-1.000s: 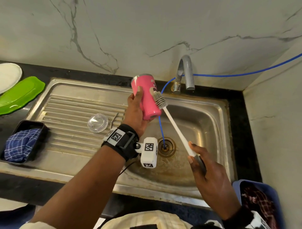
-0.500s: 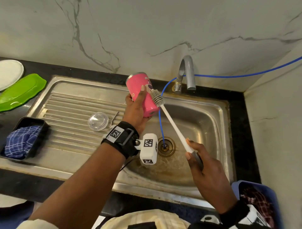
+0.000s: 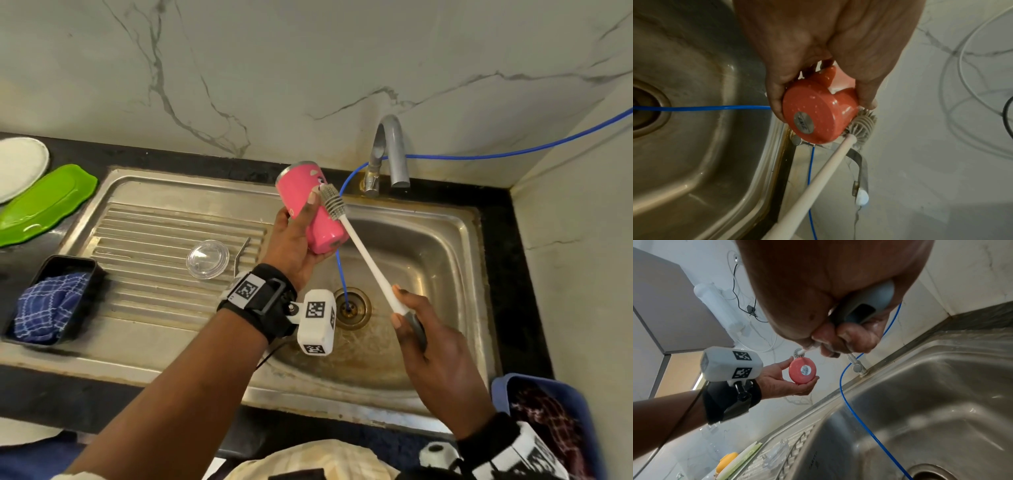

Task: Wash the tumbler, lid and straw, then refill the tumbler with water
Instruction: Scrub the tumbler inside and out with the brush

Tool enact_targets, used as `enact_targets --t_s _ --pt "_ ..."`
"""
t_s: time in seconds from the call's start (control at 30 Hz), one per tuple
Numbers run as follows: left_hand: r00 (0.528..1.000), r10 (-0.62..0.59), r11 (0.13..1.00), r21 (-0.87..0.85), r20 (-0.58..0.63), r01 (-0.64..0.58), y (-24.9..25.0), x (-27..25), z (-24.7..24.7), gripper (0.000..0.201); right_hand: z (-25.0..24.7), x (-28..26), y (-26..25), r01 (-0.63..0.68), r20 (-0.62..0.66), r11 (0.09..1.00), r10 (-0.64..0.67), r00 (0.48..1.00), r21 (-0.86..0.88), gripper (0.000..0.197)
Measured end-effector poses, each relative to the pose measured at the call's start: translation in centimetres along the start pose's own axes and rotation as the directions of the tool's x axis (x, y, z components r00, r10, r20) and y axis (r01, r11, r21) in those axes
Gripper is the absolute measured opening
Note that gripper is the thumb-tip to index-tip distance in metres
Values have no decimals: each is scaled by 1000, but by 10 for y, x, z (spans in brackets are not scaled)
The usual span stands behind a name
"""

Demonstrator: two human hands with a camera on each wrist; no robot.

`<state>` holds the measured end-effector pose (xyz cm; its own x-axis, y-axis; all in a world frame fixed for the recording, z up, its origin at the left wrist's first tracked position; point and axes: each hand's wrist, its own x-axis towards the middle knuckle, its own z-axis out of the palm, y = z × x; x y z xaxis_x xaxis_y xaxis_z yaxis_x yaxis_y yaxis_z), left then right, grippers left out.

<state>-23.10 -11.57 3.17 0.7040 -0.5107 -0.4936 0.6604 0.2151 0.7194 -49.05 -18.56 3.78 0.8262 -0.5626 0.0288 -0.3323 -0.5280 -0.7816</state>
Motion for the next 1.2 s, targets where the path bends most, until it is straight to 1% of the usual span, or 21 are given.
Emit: enact_targets --t_s 0.07,0.17,0.23,0.37,0.47,0.6,0.67,0.77,0.87,0.97,1.07,1.2 --pt "1000 2 1000 -20 4 -2 0 2 -1 64 1 1 0 -4 0 1000 4 1000 3 37" --pt "1000 9 1000 -26 -21 -10 9 6 -4 55 -2 -6 3 -17 32 999 16 999 27 39" --pt "999 19 1000 -12 -25 -20 13 6 -6 52 -4 -9 4 -20 39 999 18 999 40 40" --pt "999 19 1000 -8 48 -19 3 3 1 53 -4 3 2 -33 22 999 32 999 35 40" --pt "999 13 999 -31 38 -12 0 5 4 51 -4 4 1 -25 9 999 25 1000 25 40" --pt "999 35 999 -18 13 -35 7 10 -1 55 -9 -10 6 -41 41 998 39 998 40 39" --pt "998 50 999 -4 32 -50 4 9 -2 54 -10 -11 7 -43 39 998 42 998 39 38" --pt "996 40 999 -2 77 -40 -12 2 2 55 -9 -2 5 -37 17 998 36 999 43 37" --pt "997 53 997 -54 52 -50 -18 0 3 58 -8 2 3 -23 6 998 23 1000 51 36" --pt "997 74 994 -84 15 -73 -12 6 -4 61 -9 -7 4 -14 38 999 12 999 43 38" --pt "995 103 994 -43 3 -103 -8 3 -7 57 -11 -13 6 -29 46 998 27 999 47 39" --pt "995 84 996 11 59 -85 -16 -5 0 50 -10 -4 7 -43 5 998 43 999 51 37"
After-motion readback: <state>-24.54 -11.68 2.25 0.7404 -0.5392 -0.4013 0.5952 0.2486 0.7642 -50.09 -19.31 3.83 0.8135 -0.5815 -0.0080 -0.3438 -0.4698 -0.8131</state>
